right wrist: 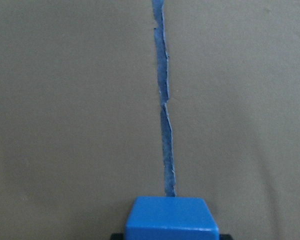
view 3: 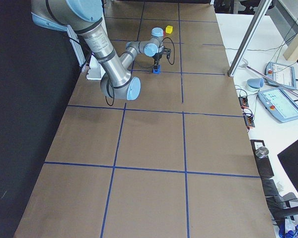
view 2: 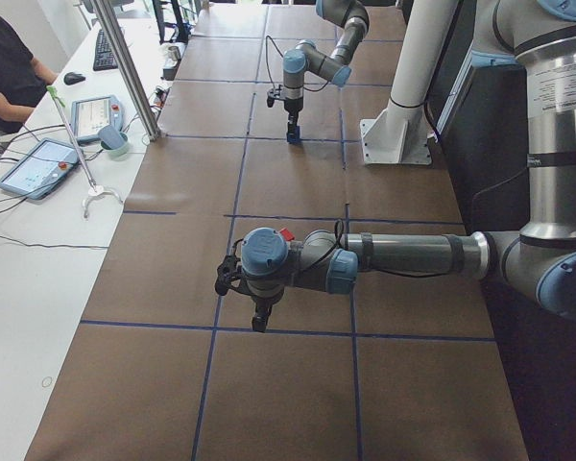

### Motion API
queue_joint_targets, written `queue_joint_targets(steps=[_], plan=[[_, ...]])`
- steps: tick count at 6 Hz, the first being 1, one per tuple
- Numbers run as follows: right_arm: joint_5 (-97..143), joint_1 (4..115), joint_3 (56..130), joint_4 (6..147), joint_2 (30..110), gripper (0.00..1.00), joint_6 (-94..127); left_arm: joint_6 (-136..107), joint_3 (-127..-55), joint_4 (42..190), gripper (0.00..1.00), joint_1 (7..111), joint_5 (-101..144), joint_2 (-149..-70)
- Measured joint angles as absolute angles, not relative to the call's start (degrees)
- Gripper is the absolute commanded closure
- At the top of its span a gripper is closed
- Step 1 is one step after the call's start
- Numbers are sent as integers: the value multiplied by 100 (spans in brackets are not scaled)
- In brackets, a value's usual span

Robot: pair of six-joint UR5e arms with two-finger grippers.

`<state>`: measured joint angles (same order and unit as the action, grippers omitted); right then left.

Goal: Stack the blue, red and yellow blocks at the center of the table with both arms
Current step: 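Set the blue cube down, open the right gripper and lift away, then grasp the red cube with the left gripper while the right arm holds back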

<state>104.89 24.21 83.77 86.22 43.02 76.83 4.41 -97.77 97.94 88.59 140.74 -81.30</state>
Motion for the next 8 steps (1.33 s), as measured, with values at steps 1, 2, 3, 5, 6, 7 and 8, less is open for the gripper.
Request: queue_joint_targets(steps=[1,2,3,5,6,7,8], plan=[[10355,2378,8418,8624,4287,0,7436,456,-9778,9809,0,8855,14078,-8109],[10317,2397,8582,8631,4302,0,7194,403,-9776,9892,0,8791,14079,-8082],[10344,2501,9000,8648,4435,0,7054,-103,-9813,10142,0,8519,14077,-8087],[10654,2993,10274,8797,5236,0,6976,-1938,-9882,11143,0,7606,14025,-8100],[11111,3342,10792,8892,5778,0,6910,-2713,-9893,11483,0,7127,13946,-8162],[11377,3539,11046,8908,6117,0,6837,-3815,-9951,11597,0,6820,13889,-8276],[11443,3590,11123,8904,6281,0,6808,-5339,-10077,11681,0,6438,13820,-8414]])
